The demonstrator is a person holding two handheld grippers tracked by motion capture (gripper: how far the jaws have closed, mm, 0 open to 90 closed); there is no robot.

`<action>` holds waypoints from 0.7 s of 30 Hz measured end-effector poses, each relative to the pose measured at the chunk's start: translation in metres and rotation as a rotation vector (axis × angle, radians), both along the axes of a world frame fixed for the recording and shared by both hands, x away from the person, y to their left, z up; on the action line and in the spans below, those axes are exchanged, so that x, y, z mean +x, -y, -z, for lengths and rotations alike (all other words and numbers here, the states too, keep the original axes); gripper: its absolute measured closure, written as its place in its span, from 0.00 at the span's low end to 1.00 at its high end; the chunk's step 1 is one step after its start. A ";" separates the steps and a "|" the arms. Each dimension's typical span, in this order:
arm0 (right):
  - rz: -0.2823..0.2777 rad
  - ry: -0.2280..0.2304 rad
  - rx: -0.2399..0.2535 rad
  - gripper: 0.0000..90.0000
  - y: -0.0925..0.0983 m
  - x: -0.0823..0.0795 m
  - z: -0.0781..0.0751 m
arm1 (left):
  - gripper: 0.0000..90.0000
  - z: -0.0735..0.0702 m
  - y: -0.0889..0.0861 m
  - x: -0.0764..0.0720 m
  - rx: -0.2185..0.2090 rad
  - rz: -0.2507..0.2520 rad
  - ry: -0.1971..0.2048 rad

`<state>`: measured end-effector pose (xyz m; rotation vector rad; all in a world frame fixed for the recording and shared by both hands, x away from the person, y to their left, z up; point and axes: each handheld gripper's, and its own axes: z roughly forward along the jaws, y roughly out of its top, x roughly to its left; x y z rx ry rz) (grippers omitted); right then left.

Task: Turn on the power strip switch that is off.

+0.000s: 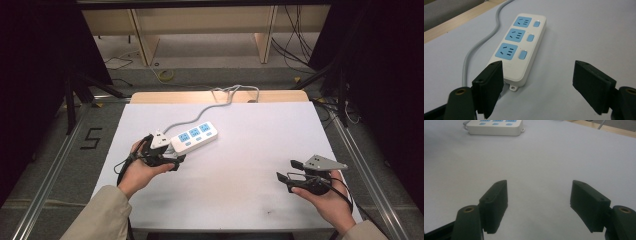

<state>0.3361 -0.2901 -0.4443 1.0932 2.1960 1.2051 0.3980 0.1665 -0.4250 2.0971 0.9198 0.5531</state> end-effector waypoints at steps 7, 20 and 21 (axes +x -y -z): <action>-0.004 -0.006 -0.003 0.34 -0.001 0.001 0.001 | 0.25 0.001 -0.010 -0.008 -0.008 -0.002 0.008; -0.012 -0.008 -0.005 0.34 -0.001 0.000 0.002 | 0.23 0.001 -0.023 -0.020 -0.012 0.000 0.023; -0.014 -0.007 -0.005 0.34 -0.001 0.000 0.001 | 0.23 0.001 -0.024 -0.021 -0.018 -0.001 0.021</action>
